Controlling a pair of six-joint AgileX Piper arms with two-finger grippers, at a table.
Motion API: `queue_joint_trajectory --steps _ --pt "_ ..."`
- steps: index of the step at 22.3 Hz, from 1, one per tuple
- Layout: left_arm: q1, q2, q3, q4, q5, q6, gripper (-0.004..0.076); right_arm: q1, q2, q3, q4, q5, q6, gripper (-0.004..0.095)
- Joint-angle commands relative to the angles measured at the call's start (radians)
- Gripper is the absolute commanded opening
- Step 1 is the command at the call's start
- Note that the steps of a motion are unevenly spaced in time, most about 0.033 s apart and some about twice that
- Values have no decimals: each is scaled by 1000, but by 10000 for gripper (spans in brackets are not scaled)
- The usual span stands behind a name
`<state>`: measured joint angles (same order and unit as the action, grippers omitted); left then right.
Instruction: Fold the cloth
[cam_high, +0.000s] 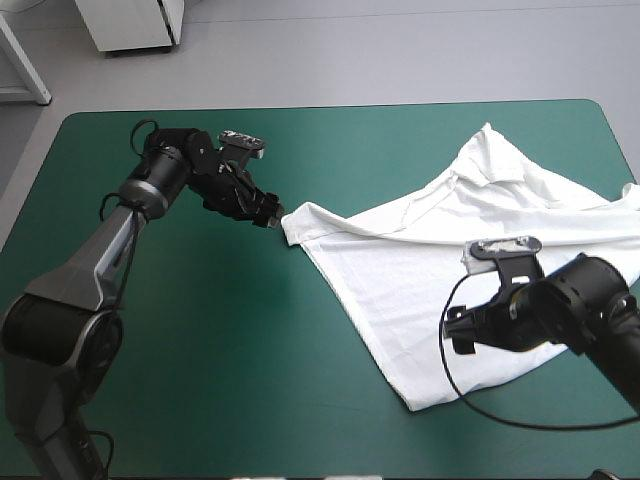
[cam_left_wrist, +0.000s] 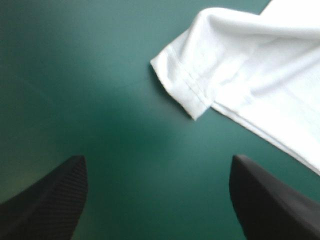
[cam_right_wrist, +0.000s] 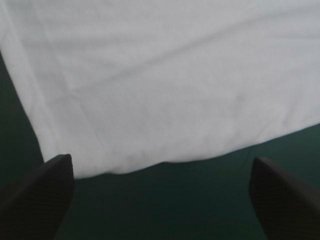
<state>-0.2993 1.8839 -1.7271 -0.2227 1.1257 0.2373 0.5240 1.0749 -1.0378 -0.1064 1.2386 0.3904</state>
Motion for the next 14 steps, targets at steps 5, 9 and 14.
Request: queue_joint_trajectory --steps 5,9,14 --pt "-73 151 -212 -10 15 -8 565 207 -99 109 -13 -21 166 872" --pt "-119 237 -236 -10 11 -8 563 369 -96 115 -20 -39 250 872" --pt "-130 252 -236 -19 19 -52 280 509 -8 115 -34 -86 258 872"
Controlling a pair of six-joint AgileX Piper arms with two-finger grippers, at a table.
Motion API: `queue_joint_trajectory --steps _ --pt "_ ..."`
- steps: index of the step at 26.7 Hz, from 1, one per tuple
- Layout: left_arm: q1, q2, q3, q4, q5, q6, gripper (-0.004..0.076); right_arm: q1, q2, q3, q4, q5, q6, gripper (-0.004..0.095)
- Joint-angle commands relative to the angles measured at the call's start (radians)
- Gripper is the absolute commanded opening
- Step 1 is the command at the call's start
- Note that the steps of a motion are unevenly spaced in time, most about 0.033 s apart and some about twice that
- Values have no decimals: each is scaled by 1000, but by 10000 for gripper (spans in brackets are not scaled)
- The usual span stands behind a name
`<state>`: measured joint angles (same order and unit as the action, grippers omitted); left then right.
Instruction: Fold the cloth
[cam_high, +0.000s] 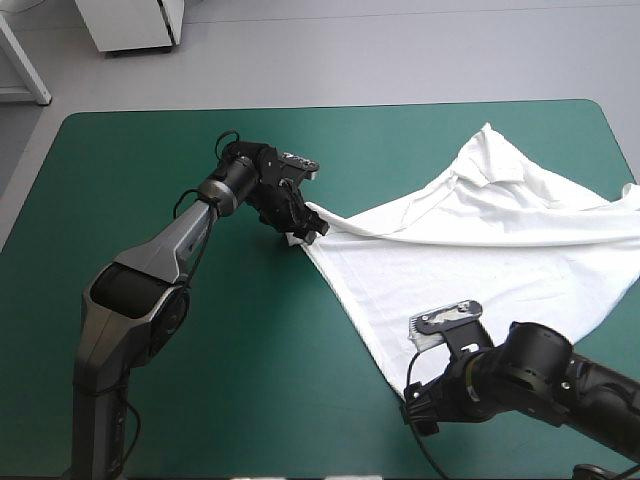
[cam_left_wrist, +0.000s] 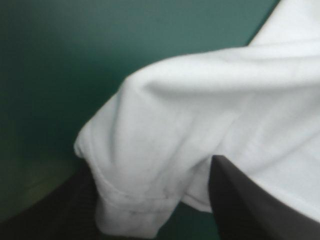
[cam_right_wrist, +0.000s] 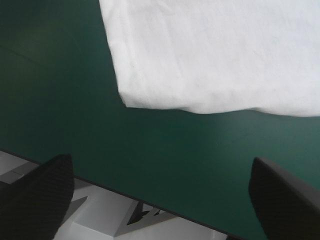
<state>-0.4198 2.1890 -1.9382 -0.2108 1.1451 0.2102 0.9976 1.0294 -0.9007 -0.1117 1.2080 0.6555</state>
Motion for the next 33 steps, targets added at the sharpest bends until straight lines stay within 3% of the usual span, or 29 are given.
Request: queue_joint_trajectory --steps 1,2,3,8,14,20,24,29,33 --pt "-10 -53 -25 -31 0 -25 185 52 66 -22 -42 -78 -10 872" --pt "-10 -53 -25 -29 1 -22 47 72 108 -22 -65 -118 -10 872" --pt "-10 -53 -25 -29 4 -14 -7 80 140 -22 -78 -138 -10 872" --pt "-8 -53 -25 -29 44 7 -9 89 297 -21 -138 -224 -69 845" --pt "-8 -57 -25 -25 67 20 -9 79 330 13 -152 -267 -81 805" --pt "-6 -72 -30 0 71 20 -9 -16 336 164 -25 -399 -155 707" --pt "-6 -72 -49 12 82 20 -9 -28 336 215 45 -471 -199 511" --pt "-6 -73 -108 18 86 -2 -9 -28 313 213 77 -510 -211 -10" --pt "-6 -108 -198 18 83 -29 -9 -28 246 154 61 -478 -206 -19"
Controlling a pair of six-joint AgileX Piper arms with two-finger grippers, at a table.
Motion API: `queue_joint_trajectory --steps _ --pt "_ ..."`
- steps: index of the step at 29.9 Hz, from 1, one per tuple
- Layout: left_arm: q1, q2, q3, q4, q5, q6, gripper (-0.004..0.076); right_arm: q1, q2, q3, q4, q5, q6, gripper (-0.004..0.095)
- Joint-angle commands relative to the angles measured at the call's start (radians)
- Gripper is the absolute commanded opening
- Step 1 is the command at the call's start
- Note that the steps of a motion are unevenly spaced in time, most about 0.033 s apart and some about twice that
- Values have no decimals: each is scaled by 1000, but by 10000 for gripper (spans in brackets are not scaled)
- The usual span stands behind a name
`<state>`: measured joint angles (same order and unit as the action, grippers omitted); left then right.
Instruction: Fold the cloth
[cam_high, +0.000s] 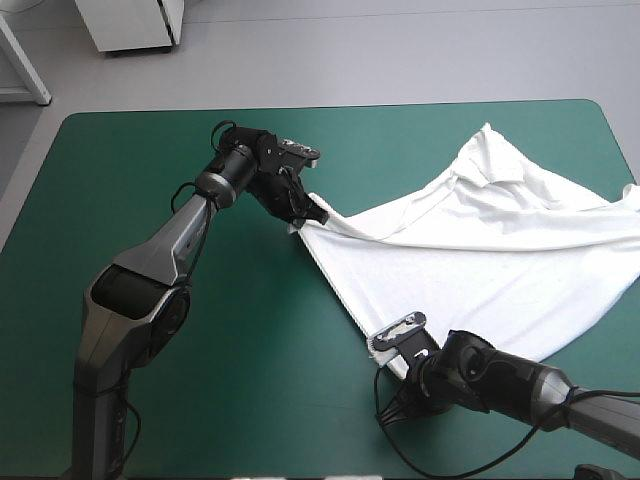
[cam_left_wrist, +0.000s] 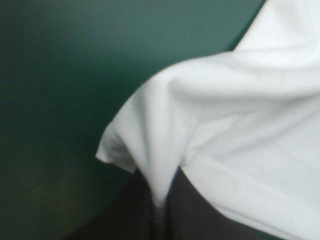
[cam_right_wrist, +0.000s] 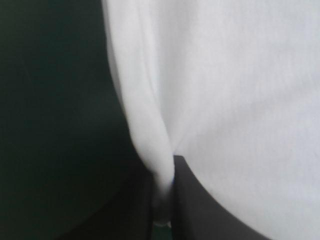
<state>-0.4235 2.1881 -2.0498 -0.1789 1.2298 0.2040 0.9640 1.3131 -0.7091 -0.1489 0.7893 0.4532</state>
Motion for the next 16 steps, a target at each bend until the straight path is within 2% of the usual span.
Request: queue_joint_trajectory --steps 1,5,11,16 --pt "-2 -123 -114 -14 -2 -27 -9 5 -62 -67 85 -36 -4 -19" --pt "-2 -201 -232 -14 -2 -48 -9 5 -157 -225 -37 110 40 -19" --pt "-2 -321 -406 -7 25 -66 -9 5 -237 -588 -283 411 80 -19" --pt "-2 -424 -533 62 16 -69 -9 5 -246 -909 -403 428 18 -18"
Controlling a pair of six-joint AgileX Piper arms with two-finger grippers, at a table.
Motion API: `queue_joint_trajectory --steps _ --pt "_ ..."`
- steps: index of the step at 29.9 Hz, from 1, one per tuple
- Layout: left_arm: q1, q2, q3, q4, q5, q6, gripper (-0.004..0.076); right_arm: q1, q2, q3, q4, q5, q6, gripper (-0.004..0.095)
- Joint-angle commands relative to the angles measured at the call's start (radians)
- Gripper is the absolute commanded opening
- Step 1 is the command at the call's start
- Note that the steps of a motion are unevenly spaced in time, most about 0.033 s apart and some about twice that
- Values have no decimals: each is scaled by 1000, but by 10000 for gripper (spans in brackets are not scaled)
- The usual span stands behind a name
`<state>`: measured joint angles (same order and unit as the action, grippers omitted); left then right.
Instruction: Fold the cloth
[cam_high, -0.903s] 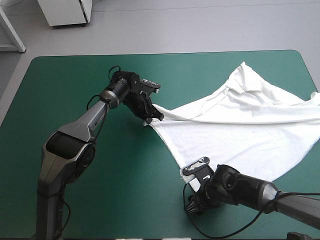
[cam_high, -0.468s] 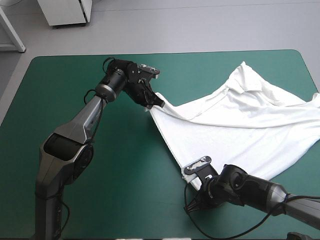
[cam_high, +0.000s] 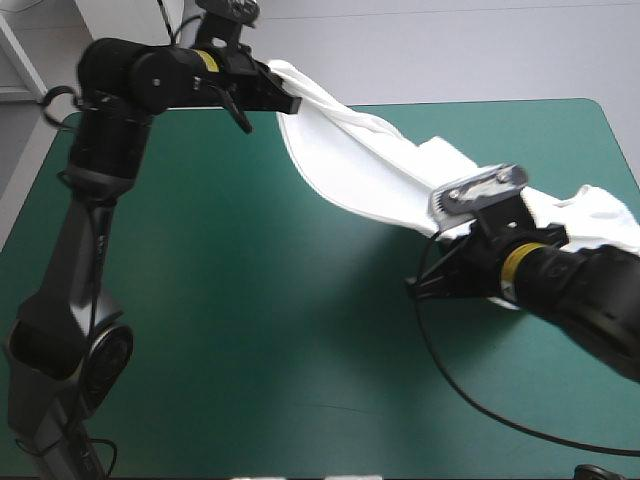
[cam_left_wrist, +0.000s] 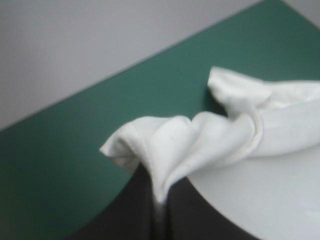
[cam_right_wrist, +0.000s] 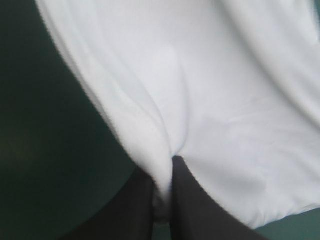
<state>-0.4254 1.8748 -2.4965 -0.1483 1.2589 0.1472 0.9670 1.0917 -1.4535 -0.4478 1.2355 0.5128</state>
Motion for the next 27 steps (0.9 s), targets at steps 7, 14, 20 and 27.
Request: queue_joint_trajectory --steps 7,14,20,27 --pt "0 -242 -155 196 -30 -13 -9 2 -23 -537 -230 -18 -143 -18" --pt "0 -349 -155 297 -112 11 -9 2 -8 -780 -285 -128 -241 -18" --pt "0 -442 -155 323 -215 40 -9 2 -5 -813 -192 -349 -295 -18" --pt "0 -522 -161 393 -263 75 -9 2 15 -813 -173 -562 -332 -18"
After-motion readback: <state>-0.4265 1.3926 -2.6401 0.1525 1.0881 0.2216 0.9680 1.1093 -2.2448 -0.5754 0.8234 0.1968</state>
